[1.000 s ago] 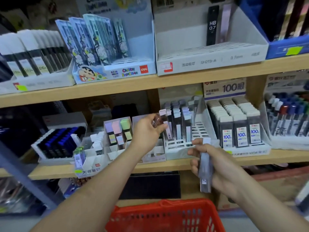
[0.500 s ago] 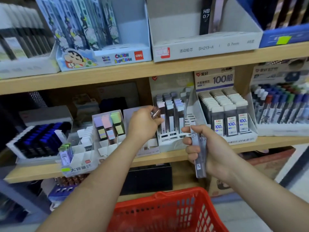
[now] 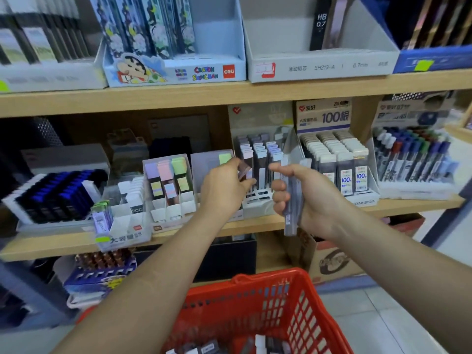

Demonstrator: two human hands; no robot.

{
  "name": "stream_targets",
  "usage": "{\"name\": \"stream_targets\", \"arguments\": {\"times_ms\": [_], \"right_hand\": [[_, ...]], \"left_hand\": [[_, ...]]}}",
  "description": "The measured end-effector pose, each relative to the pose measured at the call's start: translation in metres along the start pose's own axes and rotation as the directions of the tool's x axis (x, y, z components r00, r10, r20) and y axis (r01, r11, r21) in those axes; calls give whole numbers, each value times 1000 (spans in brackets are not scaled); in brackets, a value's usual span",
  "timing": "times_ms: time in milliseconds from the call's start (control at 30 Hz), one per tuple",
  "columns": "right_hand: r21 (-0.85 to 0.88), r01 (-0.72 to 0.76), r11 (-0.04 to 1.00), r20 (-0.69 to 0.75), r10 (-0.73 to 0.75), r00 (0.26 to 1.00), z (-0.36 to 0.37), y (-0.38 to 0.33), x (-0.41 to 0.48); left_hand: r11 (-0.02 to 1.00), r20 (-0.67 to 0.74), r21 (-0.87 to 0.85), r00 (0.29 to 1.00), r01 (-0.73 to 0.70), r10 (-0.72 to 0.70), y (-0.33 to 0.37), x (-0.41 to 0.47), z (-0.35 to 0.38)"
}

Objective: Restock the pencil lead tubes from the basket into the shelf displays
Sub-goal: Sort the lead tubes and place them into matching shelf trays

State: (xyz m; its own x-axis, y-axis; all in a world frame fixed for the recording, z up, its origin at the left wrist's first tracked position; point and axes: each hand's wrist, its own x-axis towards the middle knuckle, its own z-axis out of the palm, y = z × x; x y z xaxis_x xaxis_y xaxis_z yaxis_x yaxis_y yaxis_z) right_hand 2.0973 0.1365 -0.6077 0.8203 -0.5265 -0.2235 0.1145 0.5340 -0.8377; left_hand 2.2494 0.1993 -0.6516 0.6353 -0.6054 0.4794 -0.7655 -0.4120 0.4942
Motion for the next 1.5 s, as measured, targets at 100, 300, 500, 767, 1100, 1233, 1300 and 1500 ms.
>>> {"name": "stream_targets", "arguments": {"times_ms": [100,300,500,767,1100,1233,1300,1500], "right_hand": [[-39,50,998,-38,-52,998,10,-1,4],[100,34,994,3,-34,999,23,2,11],[2,-55,998,143,54,988,23,1,9],[-449,67,891,131,-8,991,31,22,6],[-340,29,940,172,32,985,35,14,8],[-203,78,976,131,-52,990,34,-3,8],[-172,107,979,113,-88,990,35,-7,9],[-273,126,954,110,-99,989,37,-2,14]], "left_hand": [[1000,-21,-13,1000,19,-19,2,-3,-3],[993,-72,-104,996,46,-53,7,-1,-15],[527,373,-723,895,446,-245,21,2,-55],[25,539,-840,839,542,-78,13,-9,-68],[160,371,-910,923,382,-100,3,-12,-94],[430,266,-855,957,289,-115,-7,-15,-108],[722,181,-671,981,172,-65,-13,-17,-111],[952,178,7,937,-305,299,-5,-26,-112]]}}
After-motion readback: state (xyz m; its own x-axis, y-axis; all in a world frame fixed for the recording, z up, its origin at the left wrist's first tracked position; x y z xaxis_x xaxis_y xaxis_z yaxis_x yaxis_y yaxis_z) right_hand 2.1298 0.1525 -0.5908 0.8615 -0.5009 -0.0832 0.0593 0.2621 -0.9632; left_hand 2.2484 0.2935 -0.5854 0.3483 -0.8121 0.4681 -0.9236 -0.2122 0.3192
